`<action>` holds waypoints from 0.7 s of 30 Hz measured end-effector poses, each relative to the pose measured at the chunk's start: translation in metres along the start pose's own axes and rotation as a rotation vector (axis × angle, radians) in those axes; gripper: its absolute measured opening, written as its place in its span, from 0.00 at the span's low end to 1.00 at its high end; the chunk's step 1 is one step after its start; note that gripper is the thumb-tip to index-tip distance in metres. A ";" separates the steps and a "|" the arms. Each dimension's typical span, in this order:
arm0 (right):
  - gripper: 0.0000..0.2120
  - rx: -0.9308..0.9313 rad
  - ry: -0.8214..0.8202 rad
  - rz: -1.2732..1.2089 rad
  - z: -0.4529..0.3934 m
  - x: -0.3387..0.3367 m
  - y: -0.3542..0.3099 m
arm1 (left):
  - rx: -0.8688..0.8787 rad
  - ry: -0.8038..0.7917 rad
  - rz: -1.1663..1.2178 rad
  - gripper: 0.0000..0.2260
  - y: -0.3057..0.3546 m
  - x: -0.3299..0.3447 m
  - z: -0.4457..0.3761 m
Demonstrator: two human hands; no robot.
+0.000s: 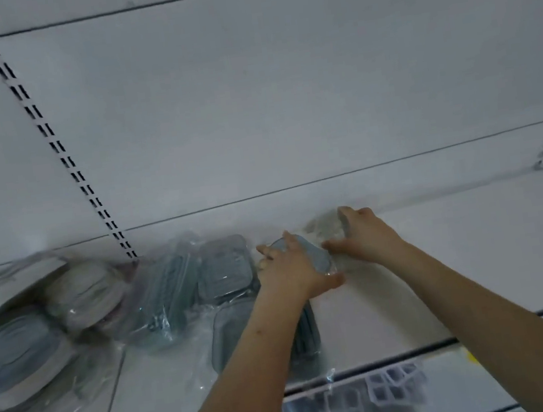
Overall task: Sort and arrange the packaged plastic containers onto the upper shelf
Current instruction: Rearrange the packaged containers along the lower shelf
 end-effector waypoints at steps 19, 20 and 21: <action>0.34 -0.310 0.329 -0.499 0.030 -0.075 0.010 | 0.234 0.617 0.171 0.49 0.022 -0.077 0.048; 0.34 -0.330 0.350 -0.520 0.039 -0.082 0.005 | 0.234 0.652 0.192 0.49 0.022 -0.082 0.061; 0.34 -0.350 0.368 -0.540 0.049 -0.087 -0.001 | 0.237 0.681 0.211 0.49 0.022 -0.086 0.074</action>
Point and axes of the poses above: each hand's wrist, its own z-axis away from the middle knuckle, its own x-axis out of the palm, y = z × x, the point moved 8 cm from there along -z, towards the middle knuckle, and after that the axes turned 11 degrees about x, right-handed, at the moved point
